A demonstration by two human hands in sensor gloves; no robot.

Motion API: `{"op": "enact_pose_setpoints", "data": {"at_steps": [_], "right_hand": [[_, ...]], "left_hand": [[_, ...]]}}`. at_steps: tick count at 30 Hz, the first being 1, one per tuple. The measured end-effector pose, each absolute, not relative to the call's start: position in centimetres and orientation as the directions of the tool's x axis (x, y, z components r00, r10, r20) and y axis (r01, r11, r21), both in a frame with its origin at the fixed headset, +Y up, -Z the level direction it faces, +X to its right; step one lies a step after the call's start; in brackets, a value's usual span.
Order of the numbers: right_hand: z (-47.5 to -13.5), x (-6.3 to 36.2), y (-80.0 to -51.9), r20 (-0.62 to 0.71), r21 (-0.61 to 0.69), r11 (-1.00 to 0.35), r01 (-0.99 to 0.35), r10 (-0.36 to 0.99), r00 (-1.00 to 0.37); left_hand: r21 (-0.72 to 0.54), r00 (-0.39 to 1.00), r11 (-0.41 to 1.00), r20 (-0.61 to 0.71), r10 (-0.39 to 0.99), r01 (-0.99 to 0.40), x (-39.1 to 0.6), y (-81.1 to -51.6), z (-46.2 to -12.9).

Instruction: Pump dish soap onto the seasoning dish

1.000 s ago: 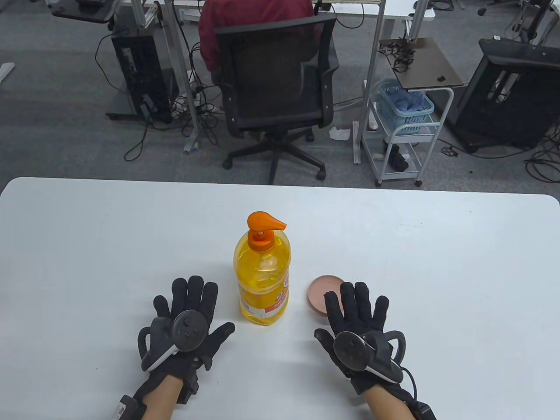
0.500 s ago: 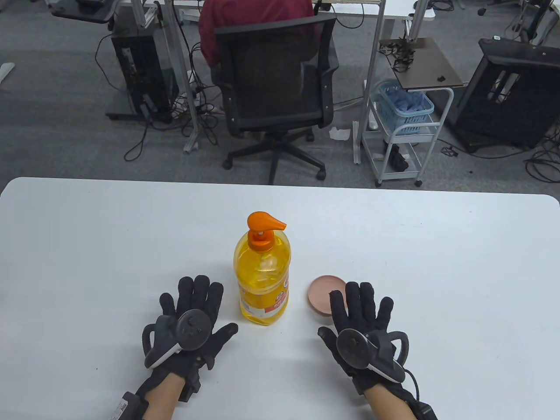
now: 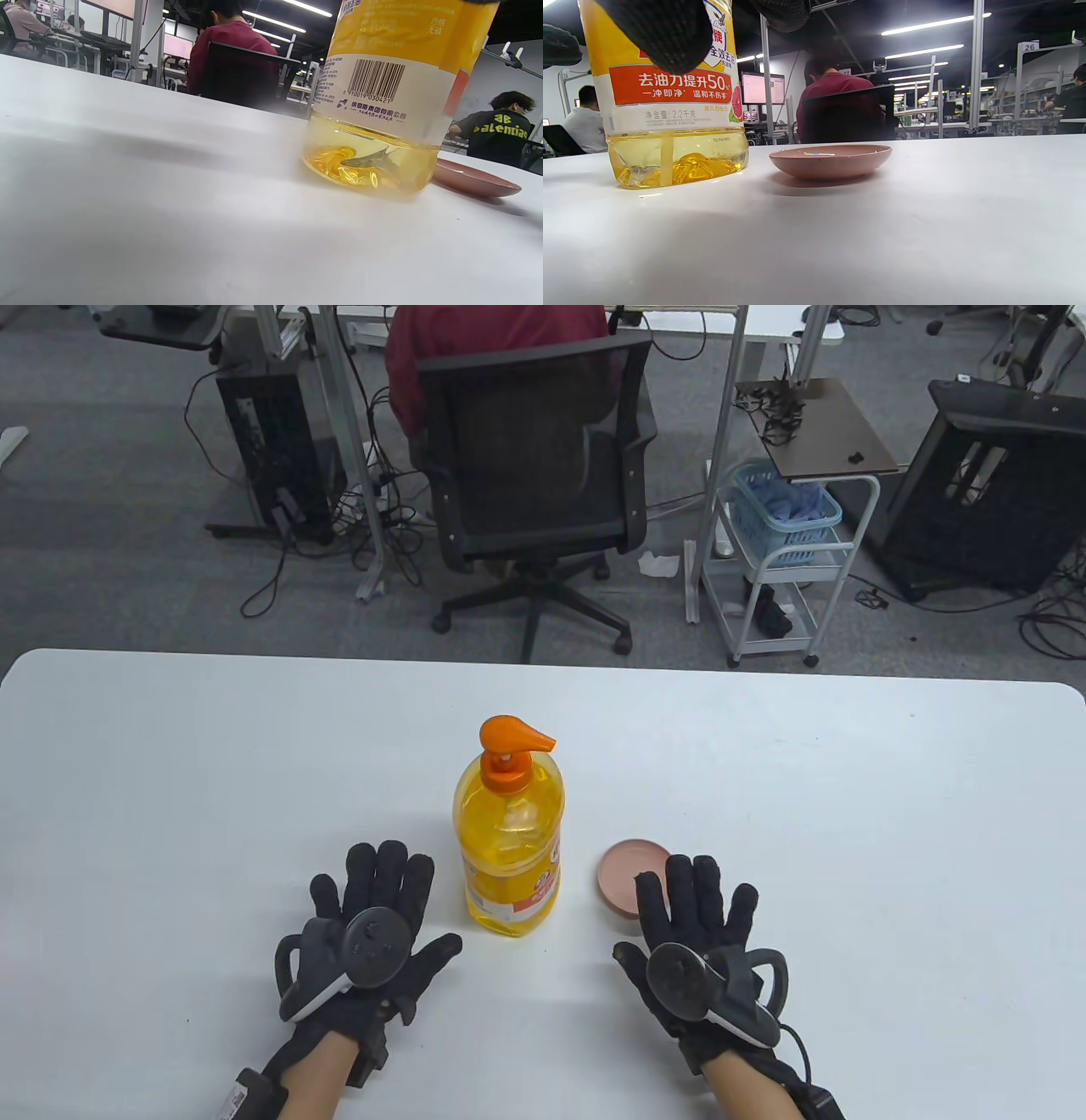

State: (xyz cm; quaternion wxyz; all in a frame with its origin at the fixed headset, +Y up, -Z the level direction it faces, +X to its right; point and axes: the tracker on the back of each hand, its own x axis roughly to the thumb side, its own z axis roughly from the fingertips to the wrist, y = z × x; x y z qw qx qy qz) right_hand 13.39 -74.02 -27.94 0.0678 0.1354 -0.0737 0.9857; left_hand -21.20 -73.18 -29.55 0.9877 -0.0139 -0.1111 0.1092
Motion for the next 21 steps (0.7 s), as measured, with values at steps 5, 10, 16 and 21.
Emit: {"op": "enact_pose_setpoints", "data": {"at_steps": [5,10,16,21], "right_hand": [[-27.93,13.03,-74.09,0.284,-0.122,-0.982,-0.146,0.107,-0.953],[-27.77,12.95,-73.71,0.278,-0.137,-0.98,-0.147,0.104,-0.955],[-27.85,13.32,-73.41,0.262,-0.153,-0.975,-0.162,0.118,-0.958],[-27.91,13.65,-73.42,0.245,-0.148,-0.974,-0.172,0.132,-0.96]], "left_hand": [[-0.043,0.951,0.976,0.219,0.219,-0.215,-21.23,-73.05,-29.41],[-0.054,0.949,0.975,0.221,0.223,-0.217,-21.14,-73.29,-29.4],[-0.084,0.948,0.975,0.227,0.221,-0.207,-20.91,-73.81,-29.71],[-0.097,0.947,0.973,0.227,0.227,-0.21,-20.91,-73.97,-29.82]]}}
